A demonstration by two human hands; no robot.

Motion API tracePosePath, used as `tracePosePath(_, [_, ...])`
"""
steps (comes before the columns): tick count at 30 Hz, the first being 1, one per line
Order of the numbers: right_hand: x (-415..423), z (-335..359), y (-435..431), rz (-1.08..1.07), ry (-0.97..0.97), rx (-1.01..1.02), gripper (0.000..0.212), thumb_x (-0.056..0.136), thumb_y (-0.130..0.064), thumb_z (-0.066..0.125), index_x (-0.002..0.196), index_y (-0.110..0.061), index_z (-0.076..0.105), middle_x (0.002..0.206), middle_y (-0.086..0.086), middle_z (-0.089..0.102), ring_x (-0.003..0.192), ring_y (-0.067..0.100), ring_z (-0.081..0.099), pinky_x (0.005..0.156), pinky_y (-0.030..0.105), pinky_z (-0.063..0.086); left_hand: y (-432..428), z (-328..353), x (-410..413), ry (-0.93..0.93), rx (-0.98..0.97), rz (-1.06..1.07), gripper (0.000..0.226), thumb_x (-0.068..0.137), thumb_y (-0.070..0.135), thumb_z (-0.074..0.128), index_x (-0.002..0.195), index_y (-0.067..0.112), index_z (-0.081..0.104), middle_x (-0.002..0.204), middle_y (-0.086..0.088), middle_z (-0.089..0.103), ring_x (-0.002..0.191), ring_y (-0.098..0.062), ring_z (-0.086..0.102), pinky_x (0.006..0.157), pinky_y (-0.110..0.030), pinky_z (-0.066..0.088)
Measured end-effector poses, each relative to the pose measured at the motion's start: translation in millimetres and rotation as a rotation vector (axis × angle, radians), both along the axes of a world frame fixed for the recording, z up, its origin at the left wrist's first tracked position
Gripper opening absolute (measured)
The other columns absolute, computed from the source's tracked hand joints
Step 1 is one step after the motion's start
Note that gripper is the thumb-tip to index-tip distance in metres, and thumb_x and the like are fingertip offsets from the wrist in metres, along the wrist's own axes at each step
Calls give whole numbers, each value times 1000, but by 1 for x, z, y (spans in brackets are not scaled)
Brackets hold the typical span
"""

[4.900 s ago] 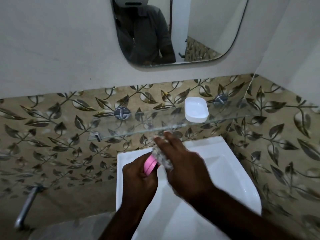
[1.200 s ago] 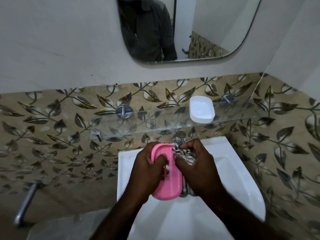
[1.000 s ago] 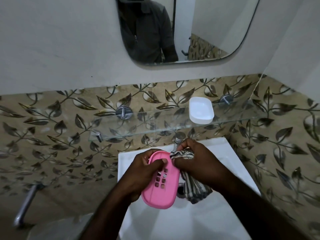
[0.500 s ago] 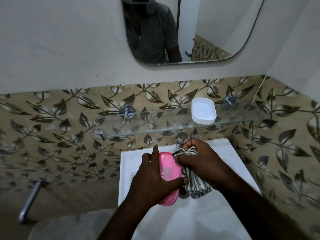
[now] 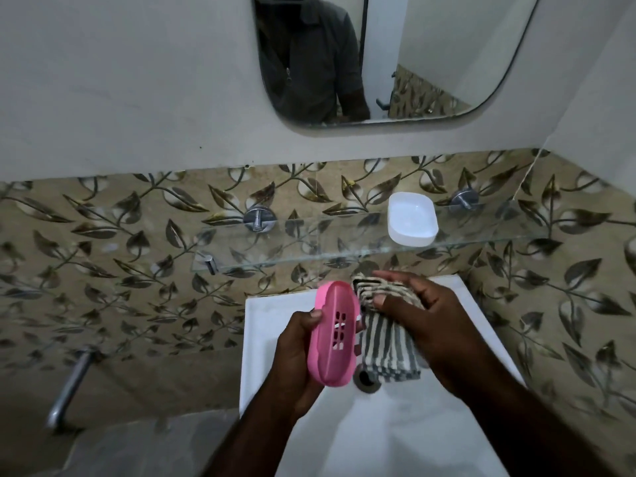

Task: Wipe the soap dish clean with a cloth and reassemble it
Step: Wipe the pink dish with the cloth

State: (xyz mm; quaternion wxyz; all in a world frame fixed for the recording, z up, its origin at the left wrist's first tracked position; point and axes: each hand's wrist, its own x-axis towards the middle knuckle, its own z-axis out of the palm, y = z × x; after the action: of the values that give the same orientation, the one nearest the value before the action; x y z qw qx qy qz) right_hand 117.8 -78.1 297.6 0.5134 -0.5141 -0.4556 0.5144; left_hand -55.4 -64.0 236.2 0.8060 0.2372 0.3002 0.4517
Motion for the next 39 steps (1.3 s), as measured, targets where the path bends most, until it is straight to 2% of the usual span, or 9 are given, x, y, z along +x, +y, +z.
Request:
tracePosePath(4, [-21,-21,-9,-95,-525,256,31,82,-18,75,109,-32,68,109,-13,66,100,-4,62,88,13,46,-7,5,15,14,43,53,80,63,33,70,134,1,51,104,-19,72,87,-28,71,70,-35,58])
tracePosePath(7, [-36,-28,-21,-24,-691,365,35,78,-25,66,109,-42,64,112,-16,54,99,-5,57,85,6,43,-6,6,19,-33,34,63,58,79,36,45,130,13,57,98,-17,73,82,-25,72,68,-32,59])
tracePosePath(10, [-40,-36,-36,145,-866,479,41,76,-22,68,113,-37,62,114,-15,50,96,-3,54,83,-1,38,-2,9,13,-39,36,62,51,79,41,49,126,24,62,105,-22,69,88,-31,68,75,-37,58])
tracePosePath(16, [-29,-16,-13,-141,-485,497,33,82,-10,71,102,-35,67,105,-8,60,96,-7,60,80,5,45,-7,21,18,146,273,136,40,84,34,51,122,41,64,125,-13,66,114,-30,64,95,-43,53])
tracePosePath(20, [-33,-6,-16,-144,-513,573,29,83,-15,66,108,-29,67,113,-3,57,104,-5,59,85,6,44,-8,31,19,221,440,166,47,80,40,61,127,38,60,132,-10,62,125,-31,56,107,-49,41])
tracePosePath(25, [-30,-24,-33,-39,-574,606,34,80,-23,67,110,-37,62,122,-25,47,107,-8,57,82,5,45,-7,37,15,305,542,199,53,80,49,67,132,42,55,133,-7,62,123,-33,57,104,-48,44])
tracePosePath(33, [-30,3,-15,-324,-420,631,23,79,-9,70,98,-21,66,100,5,64,98,-5,59,84,4,41,-18,43,31,301,602,200,46,83,49,66,128,41,59,134,-1,62,127,-22,56,102,-34,47])
tracePosePath(37, [-37,-17,-37,-97,-494,594,23,77,-26,67,97,-38,64,110,-13,55,93,-8,61,76,5,46,-8,46,22,266,488,220,49,77,49,63,125,41,62,121,-13,68,108,-31,65,88,-45,50])
tracePosePath(39, [-40,-23,-40,-60,-563,608,26,79,-32,64,104,-38,62,116,-24,48,92,-7,61,76,7,48,-6,46,20,268,416,228,66,70,60,69,126,25,64,112,-19,70,98,-33,68,82,-43,55])
